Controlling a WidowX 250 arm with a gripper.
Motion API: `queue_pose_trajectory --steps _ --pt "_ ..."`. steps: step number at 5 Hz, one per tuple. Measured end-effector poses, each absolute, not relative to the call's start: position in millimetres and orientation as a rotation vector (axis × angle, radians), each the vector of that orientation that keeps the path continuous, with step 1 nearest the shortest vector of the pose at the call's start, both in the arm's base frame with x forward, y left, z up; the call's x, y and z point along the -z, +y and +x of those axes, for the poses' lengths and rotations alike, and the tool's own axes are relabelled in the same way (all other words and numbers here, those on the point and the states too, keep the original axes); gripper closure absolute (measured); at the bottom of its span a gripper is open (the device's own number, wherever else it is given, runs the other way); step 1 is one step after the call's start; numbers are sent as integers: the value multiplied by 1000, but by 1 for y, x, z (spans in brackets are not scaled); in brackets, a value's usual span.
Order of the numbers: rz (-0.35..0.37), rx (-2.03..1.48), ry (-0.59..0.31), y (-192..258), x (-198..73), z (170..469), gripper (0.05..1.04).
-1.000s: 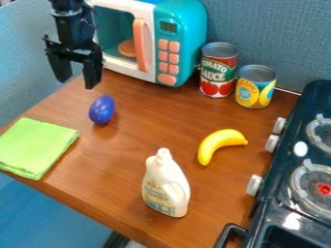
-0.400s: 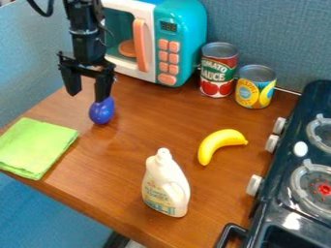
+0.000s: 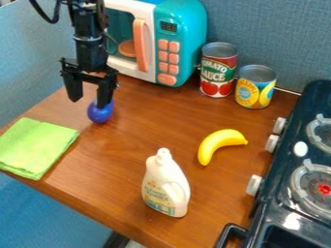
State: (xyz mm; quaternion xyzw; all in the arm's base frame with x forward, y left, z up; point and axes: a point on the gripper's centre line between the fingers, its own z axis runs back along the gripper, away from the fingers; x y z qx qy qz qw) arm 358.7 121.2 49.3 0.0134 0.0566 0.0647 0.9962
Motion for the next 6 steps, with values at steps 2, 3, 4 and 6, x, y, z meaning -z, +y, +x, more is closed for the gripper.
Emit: queue_pose_trajectory --steps 2,3,4,6 --pt "15 -175 112 118 -38 355 85" --pt "11 -159 109 118 -38 355 113" --pt "0 -175 94 116 -36 357 188" --pt "-13 -267 47 126 -35 346 268"
